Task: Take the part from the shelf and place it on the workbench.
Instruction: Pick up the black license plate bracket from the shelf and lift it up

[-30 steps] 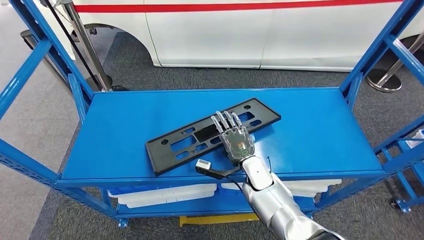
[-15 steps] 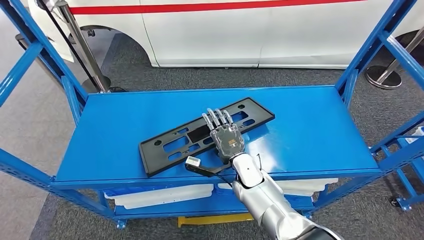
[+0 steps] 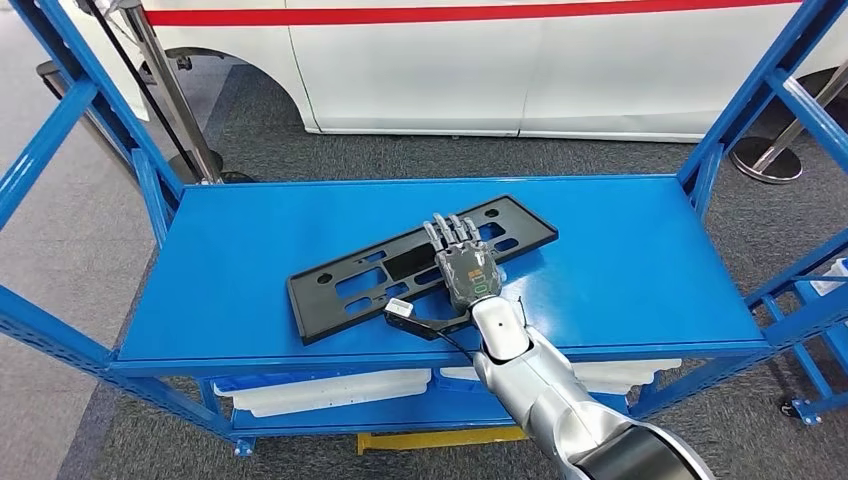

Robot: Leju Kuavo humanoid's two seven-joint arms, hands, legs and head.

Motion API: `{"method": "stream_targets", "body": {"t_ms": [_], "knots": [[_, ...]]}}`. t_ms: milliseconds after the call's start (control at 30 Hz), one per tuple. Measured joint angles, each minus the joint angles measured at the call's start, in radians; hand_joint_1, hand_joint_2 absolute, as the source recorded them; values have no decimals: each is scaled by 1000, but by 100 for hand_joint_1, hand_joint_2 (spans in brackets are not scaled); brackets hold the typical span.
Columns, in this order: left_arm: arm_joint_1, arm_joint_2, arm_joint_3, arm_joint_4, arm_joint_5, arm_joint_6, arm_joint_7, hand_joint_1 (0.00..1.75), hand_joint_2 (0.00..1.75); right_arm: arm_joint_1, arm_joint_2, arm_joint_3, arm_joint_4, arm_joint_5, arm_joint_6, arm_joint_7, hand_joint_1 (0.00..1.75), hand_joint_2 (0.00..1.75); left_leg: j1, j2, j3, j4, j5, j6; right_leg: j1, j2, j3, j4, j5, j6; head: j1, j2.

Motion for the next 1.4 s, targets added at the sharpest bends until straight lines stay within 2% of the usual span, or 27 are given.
{"method": "stream_targets", "body": {"t_ms": [100, 133, 200, 267, 300, 333, 367, 433, 500, 600, 667, 700, 767, 800, 833, 867, 933, 967, 1033, 1100, 1167, 1200, 1267, 1300, 1333, 1367, 1400], "knots": [[-1, -1, 4, 0, -1, -3, -3, 0, 0, -10, -7, 14, 13, 0, 12, 16, 132, 175, 2, 0, 6, -3, -2, -15, 2, 0, 13, -25, 5, -12, 0, 0], [-1, -1, 5, 0, -1, -3, -3, 0, 0, -12, -10, 17, 17, 0, 20, 21, 154, 175, 3, 1, 4, 6, -10, -20, 0, 0, 18, -31, 8, -18, 0, 0], [0, -1, 6, 0, -1, -3, -2, 0, 0, -15, -14, 19, 26, -2, 40, 34, 157, 175, 4, 0, -28, 82, -59, -27, -6, -2, 24, -42, 16, -28, 0, 0], [2, 1, 9, 0, -1, -2, 1, 0, 0, -14, -22, 19, 33, -6, 50, 42, 159, 175, 5, 0, -88, 212, -124, -34, -5, -2, 22, -42, 17, -32, 0, 0], [4, 2, 10, 0, -1, -2, 2, 0, 0, -13, -27, 19, 36, -9, 51, 43, 161, 175, 5, 0, -110, 260, -138, -37, -5, -2, 21, -42, 17, -32, -1, 0], [5, 3, 12, 0, -1, -2, 2, 0, 0, -12, -32, 19, 39, -11, 52, 43, 164, 175, 6, 0, -115, 273, -133, -39, -5, -2, 21, -41, 17, -32, -1, 0], [7, 3, 12, 0, -1, -2, 3, 0, 0, -11, -37, 19, 42, -11, 53, 44, 168, 175, 7, 0, -101, 246, -109, -40, -6, -2, 22, -40, 16, -31, -1, 0], [8, 4, 13, 0, -1, -1, 6, 0, 0, -12, -45, 19, 45, -12, 57, 46, 170, 175, 10, 0, -32, 109, -46, -40, -7, -1, 21, -32, 13, -24, -1, 0], [8, 6, 14, 0, -3, 0, 11, 0, 0, -14, -54, 19, 46, -12, 61, 49, 170, 175, 8, -3, 17, 13, -18, -32, -5, 1, 17, -22, 8, -12, 0, 0], [10, 7, 15, 0, -7, -1, 13, 0, 0, -16, -71, 19, 47, -12, 59, 51, 168, 175, 4, -3, 23, -2, -13, -10, -3, 3, 16, -21, 9, 5, 0, 0], [10, 7, 15, 0, -9, -3, 8, 0, 0, -18, -84, 19, 47, -12, 57, 50, 165, 175, 7, -2, 23, -9, -6, 3, -5, 4, 4, 10, -17, 15, 0, 0], [9, 7, 15, 0, -11, -5, 5, 0, 0, -18, -90, 19, 47, -11, 56, 49, 164, 175, 8, -1, 22, -11, -3, 8, -7, 3, -16, 54, -46, 20, 0, 0], [9, 7, 16, 0, -15, -6, 2, 0, 0, -16, -99, 19, 47, -8, 54, 47, 163, 175, 7, -1, 17, -11, -1, 12, -9, 3, -76, 183, -111, 27, 0, 0], [9, 7, 16, 0, -16, -6, 1, 0, 0, -14, -102, 19, 47, -6, 53, 47, 163, 175, 7, -1, 15, -11, -1, 13, -10, 3, -100, 233, -127, 29, 0, 0], [9, 7, 17, 0, -18, -7, 0, 0, 0, -12, -104, 19, 47, -4, 51, 46, 164, 175, 6, -1, 15, -10, -1, 13, -10, 3, -109, 252, -124, 28, 0, 0], [9, 7, 18, 0, -19, -7, 0, 0, 0, -11, -106, 19, 47, -3, 50, 46, 164, 175, 6, -1, 16, -10, -1, 13, -9, 3, -97, 229, -101, 26, 0, 0], [8, 5, 20, 0, -21, -8, -2, 0, 0, -11, -108, 19, 47, -1, 47, 45, 168, 175, 6, -1, 21, -10, -2, 12, -4, 0, -30, 97, -31, 13, 0, 0], [6, 3, 20, 0, -22, -9, -2, 0, 0, -11, -109, 19, 46, -1, 45, 44, 171, 175, 5, -2, 21, -10, -3, 9, 0, -3, 2, 32, -8, 5, 0, 0], [5, -2, 22, 1, -22, -9, -1, 0, 0, -11, -109, 19, 45, 0, 40, 40, 174, 175, 6, -2, 20, -9, -3, 0, 9, -6, 28, -29, 3, -7, 0, 0], [4, -2, 24, 1, -24, -9, 0, 0, 0, -9, -110, 19, 43, -4, 33, 33, 175, 175, 8, -2, 20, -11, -3, -11, 9, -4, 32, -41, 7, -15, 0, 0], [5, -3, 27, 1, -27, -9, 1, 0, 0, -1, -109, 16, 40, -24, 20, 13, 175, 175, 8, -2, 9, 18, -25, -19, 2, -5, 43, -60, 17, -23, 0, 0], [5, -3, 28, 1, -28, -9, 1, 0, 0, 6, -108, 11, 38, -46, 10, -8, 175, 175, 9, -3, -11, 61, -52, -21, -2, -6, 47, -66, 21, -26, 0, 0], [8, -2, 32, 1, -28, -7, 0, 0, 0, 23, -101, -13, 26, -139, -15, -88, 175, 175, 11, -2, -71, 186, -112, -28, 0, -7, 45, -66, 21, -30, 0, 0], [11, -2, 35, 1, -27, -7, 0, 0, 0, 33, -94, -35, 14, -211, -23, -148, 175, 175, 12, -2, -95, 236, -128, -32, 0, -6, 43, -63, 20, -31, 0, 0], [15, -1, 39, 1, -26, -6, 0, 0, 0, 43, -84, -61, -4, -292, -26, -215, 175, 175, 14, -2, -103, 253, -123, -36, -1, -4, 42, -59, 17, -31, 0, 0], [17, -1, 44, 1, -24, -5, -1, 0, 0, 54, -74, -86, -25, -371, -23, -279, 175, 175, 17, -2, -94, 235, -101, -40, -2, -1, 42, -54, 14, -30, 0, 0], [18, -1, 49, 1, -23, -5, -1, 0, 0, 67, -62, -111, -59, -458, -10, -340, 175, 175, 20, -1, -66, 179, -66, -43, -3, 3, 42, -48, 10, -27, 0, 0]]}}
